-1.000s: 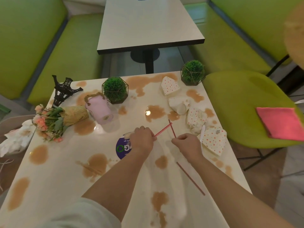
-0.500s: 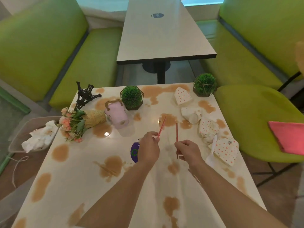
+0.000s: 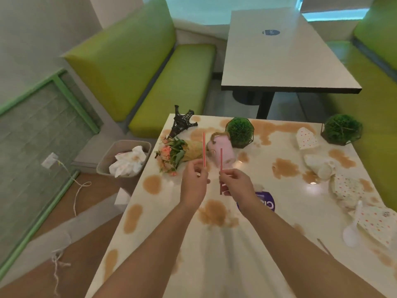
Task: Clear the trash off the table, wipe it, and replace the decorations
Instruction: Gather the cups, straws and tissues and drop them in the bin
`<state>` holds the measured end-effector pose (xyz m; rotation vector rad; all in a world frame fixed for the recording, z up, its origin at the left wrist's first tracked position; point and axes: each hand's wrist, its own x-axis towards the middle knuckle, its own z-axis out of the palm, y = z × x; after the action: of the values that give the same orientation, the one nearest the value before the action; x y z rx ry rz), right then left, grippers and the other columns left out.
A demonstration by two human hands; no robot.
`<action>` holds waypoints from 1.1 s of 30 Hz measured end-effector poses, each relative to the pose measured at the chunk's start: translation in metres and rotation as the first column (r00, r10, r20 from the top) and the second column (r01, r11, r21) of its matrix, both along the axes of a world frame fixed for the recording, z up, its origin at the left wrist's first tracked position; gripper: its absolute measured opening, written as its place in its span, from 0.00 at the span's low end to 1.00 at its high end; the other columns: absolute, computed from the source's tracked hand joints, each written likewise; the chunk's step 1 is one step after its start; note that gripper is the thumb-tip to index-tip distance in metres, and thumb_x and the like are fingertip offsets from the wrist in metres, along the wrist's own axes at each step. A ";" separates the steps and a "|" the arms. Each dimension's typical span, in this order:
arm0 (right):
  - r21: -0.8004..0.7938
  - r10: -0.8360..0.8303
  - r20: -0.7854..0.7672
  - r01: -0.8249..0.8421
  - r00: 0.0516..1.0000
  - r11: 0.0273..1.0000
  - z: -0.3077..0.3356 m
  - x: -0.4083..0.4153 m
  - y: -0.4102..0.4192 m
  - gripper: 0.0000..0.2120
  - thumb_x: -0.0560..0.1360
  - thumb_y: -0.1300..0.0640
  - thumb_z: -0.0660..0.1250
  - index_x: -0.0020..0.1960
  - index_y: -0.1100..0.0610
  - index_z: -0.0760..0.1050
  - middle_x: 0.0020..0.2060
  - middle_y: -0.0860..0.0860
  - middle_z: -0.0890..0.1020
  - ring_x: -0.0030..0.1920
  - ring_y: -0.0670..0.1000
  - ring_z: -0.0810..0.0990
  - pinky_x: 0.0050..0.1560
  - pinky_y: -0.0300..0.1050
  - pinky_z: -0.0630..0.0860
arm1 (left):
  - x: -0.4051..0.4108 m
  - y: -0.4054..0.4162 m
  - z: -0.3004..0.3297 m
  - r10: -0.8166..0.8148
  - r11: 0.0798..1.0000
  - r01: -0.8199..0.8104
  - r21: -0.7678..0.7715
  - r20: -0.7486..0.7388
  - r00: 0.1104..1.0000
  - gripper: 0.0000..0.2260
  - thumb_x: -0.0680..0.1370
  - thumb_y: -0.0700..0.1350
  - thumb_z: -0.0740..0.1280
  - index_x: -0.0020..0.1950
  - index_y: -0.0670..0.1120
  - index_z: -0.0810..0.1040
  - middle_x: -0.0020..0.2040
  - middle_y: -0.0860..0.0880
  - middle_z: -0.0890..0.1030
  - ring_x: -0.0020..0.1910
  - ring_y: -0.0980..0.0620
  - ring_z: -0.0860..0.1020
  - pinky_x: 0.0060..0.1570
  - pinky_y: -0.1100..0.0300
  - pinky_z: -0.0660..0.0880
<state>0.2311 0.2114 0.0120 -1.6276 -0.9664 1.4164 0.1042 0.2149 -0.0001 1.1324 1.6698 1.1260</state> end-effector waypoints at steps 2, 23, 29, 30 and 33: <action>0.014 0.053 0.001 -0.053 0.999 0.998 0.003 -0.037 0.003 0.06 0.75 0.62 0.67 0.52 0.57 0.78 0.41 0.55 0.82 0.34 0.51 0.79 0.36 0.43 0.77 | -0.037 -0.001 0.000 0.050 0.999 -0.050 0.003 0.011 0.999 0.08 0.81 0.43 0.62 0.59 0.52 0.72 0.49 0.51 0.77 0.39 0.54 0.81 0.36 0.64 0.72; -0.044 0.232 0.117 -0.228 0.966 0.973 -0.035 -0.313 0.078 0.10 0.77 0.60 0.66 0.58 0.56 0.79 0.47 0.56 0.82 0.38 0.52 0.79 0.41 0.46 0.82 | -0.362 0.062 -0.048 0.308 0.912 -0.357 -0.200 -0.239 0.921 0.10 0.79 0.42 0.64 0.59 0.46 0.79 0.54 0.48 0.80 0.47 0.52 0.76 0.45 0.60 0.69; -0.038 0.254 0.157 -0.251 0.954 0.967 -0.047 -0.355 0.118 0.12 0.76 0.60 0.67 0.58 0.53 0.79 0.46 0.53 0.83 0.40 0.53 0.80 0.49 0.50 0.82 | -0.395 0.092 -0.061 0.183 0.927 -0.269 -0.261 -0.311 0.933 0.14 0.79 0.43 0.64 0.64 0.48 0.78 0.60 0.49 0.79 0.48 0.53 0.76 0.42 0.66 0.68; -0.030 0.250 0.167 -0.249 0.954 0.968 -0.050 -0.362 0.125 0.12 0.76 0.60 0.67 0.57 0.52 0.80 0.44 0.52 0.83 0.39 0.52 0.80 0.48 0.50 0.81 | -0.400 0.095 -0.065 0.147 0.931 -0.244 -0.272 -0.332 0.932 0.14 0.78 0.44 0.65 0.64 0.48 0.77 0.60 0.50 0.79 0.53 0.52 0.77 0.47 0.64 0.69; -0.026 0.222 0.171 -0.221 0.960 0.975 -0.054 -0.380 0.143 0.11 0.74 0.63 0.67 0.55 0.54 0.80 0.39 0.53 0.83 0.35 0.53 0.80 0.47 0.52 0.81 | -0.405 0.099 -0.072 0.134 0.941 -0.243 -0.235 -0.399 0.907 0.13 0.77 0.46 0.66 0.61 0.49 0.80 0.58 0.51 0.81 0.59 0.50 0.77 0.57 0.58 0.72</action>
<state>-0.1489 0.3542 -0.0422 -1.7115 -1.2799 1.4418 -0.3013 0.3140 -0.0723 1.0647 2.2042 0.7785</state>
